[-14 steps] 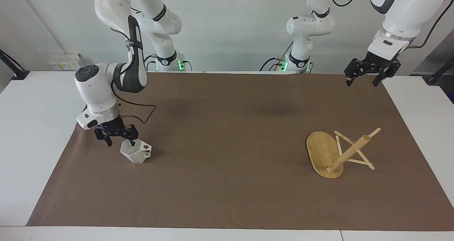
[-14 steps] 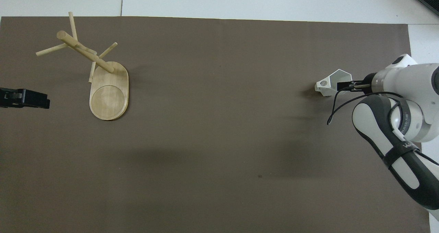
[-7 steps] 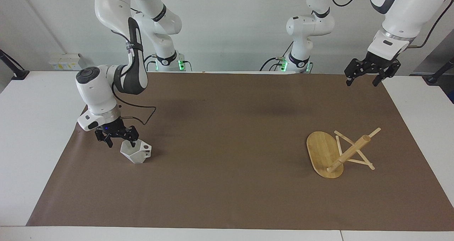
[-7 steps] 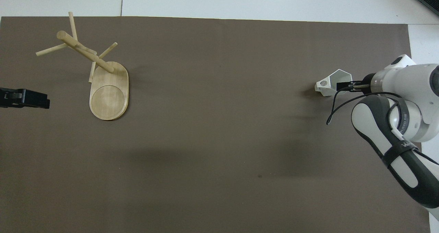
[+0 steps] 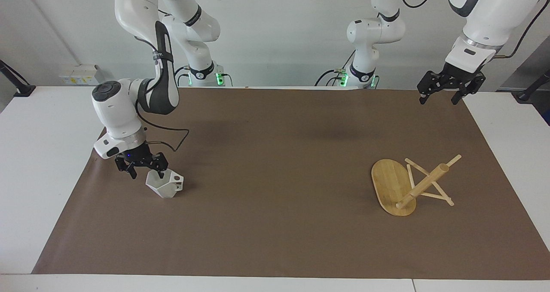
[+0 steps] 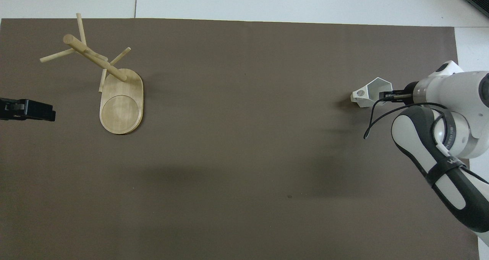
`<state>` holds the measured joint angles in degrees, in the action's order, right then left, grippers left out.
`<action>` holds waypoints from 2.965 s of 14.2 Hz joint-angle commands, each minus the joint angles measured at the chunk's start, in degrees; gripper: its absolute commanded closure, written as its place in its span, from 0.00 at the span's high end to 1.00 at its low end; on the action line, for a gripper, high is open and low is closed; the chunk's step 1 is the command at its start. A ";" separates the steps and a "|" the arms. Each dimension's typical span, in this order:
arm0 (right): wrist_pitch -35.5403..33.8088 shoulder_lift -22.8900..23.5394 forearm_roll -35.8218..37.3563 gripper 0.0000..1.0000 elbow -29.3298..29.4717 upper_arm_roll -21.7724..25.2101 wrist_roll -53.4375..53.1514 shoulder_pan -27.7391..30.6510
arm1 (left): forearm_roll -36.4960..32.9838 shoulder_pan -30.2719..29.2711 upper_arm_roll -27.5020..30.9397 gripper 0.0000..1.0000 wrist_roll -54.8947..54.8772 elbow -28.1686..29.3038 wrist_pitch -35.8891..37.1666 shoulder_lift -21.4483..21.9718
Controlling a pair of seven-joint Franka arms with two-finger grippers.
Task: Hang cup on rack
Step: 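Close the right gripper on the white cup's rim, then lift the cup with the right gripper while the left gripper advances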
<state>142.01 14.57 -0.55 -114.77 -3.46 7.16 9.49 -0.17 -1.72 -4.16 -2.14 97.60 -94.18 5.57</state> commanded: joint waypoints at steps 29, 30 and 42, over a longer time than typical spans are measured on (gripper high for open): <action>-26.32 -1.92 0.90 0.00 16.05 -0.15 -4.44 0.53 | 4.37 1.11 -2.43 1.00 17.48 2.51 3.65 1.82; -28.69 -2.18 0.99 0.00 17.55 -0.15 -4.44 0.53 | 5.87 1.11 -2.43 1.00 20.47 2.51 4.69 1.90; -44.45 -7.89 1.26 0.00 26.88 -1.20 -6.20 0.27 | 19.51 3.30 -2.52 1.00 46.25 5.94 4.27 4.10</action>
<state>98.56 7.69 1.13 -88.23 -3.58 2.62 9.38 18.57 1.01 -7.39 42.92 102.00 -89.66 8.05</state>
